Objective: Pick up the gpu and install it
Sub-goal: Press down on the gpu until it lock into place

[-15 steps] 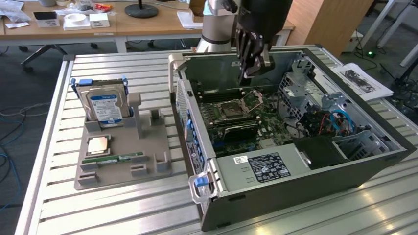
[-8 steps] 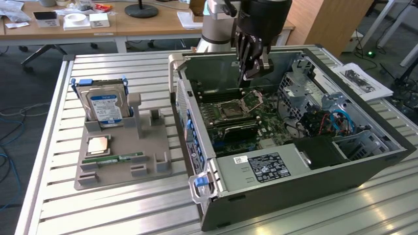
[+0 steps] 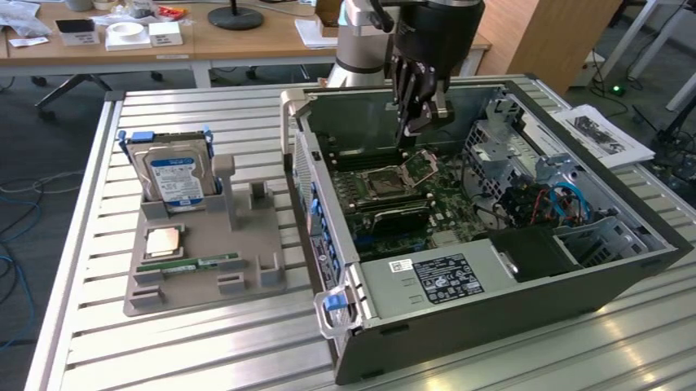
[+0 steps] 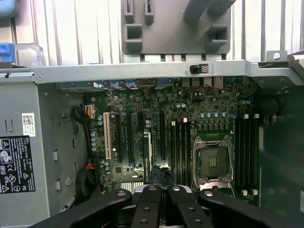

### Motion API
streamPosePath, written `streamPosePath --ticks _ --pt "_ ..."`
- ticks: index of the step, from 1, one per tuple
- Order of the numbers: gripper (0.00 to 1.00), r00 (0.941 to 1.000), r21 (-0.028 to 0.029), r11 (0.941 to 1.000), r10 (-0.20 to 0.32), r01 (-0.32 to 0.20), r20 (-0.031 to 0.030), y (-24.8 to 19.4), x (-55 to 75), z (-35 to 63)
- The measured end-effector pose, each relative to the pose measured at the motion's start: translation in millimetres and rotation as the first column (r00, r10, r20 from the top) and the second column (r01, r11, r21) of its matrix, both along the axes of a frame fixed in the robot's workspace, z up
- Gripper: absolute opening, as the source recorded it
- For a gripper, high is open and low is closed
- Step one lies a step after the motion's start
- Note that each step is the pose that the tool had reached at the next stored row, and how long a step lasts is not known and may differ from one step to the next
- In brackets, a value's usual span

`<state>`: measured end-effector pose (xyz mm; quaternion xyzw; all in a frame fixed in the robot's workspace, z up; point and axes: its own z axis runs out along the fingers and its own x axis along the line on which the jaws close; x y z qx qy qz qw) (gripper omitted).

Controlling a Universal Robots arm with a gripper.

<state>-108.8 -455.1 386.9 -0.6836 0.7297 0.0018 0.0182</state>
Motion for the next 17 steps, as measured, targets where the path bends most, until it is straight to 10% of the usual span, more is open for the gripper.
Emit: streamPosePath --ticks 17 --pt "0.11 1.0000 0.0003 1.0000 0.000 0.000 0.0001 5.8 0.0 -1.7"
